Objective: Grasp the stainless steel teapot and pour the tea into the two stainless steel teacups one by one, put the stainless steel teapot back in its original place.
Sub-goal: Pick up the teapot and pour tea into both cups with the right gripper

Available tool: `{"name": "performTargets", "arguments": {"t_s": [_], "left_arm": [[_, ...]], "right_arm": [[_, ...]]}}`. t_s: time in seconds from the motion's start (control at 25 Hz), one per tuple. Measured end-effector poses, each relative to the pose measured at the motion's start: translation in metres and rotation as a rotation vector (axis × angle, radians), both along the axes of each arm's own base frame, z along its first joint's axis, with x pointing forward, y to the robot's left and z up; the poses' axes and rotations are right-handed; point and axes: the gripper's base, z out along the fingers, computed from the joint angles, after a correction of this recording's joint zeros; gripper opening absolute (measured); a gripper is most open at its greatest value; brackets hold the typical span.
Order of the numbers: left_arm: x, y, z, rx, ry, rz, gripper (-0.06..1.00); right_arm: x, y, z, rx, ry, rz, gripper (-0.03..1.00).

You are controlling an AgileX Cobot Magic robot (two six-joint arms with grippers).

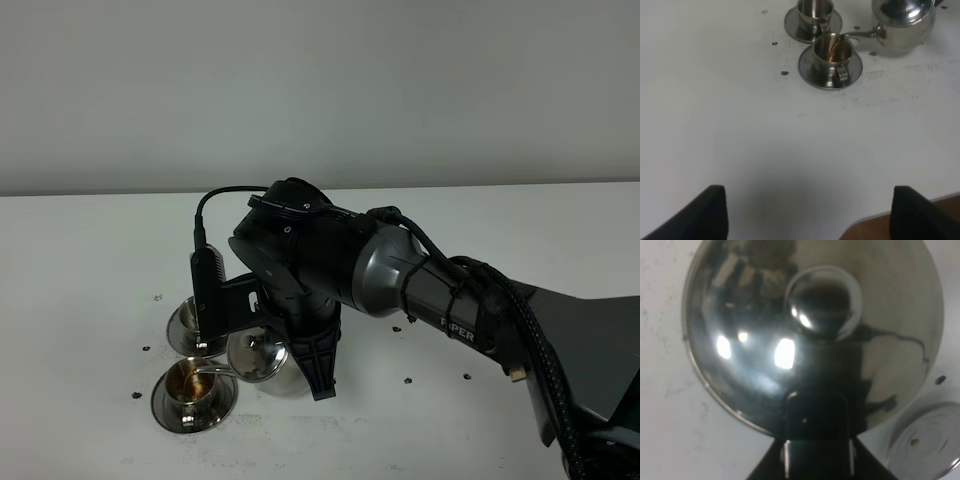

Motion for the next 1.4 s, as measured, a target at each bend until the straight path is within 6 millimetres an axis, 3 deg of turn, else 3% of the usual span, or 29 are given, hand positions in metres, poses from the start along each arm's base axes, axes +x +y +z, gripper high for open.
{"name": "performTargets", "arguments": {"t_s": [1.0,1.12,1.4], "left_arm": [[0.0,0.0,0.0,-0.001,0.0,0.0,0.66],[0.0,0.0,0.0,-0.001,0.0,0.0,0.66],[0.0,0.0,0.0,-0.001,0.0,0.0,0.66]], "right_arm": [[-0.0069,0.0088,-0.0044,-0.044,-0.063,0.03,0.14],[-0.0059,0.0085,-0.004,-0.049,-0.073,0.031,0.08],[-0.0045,0.0079,-0.0033,-0.057,-0.09,0.035,0.08]]}}
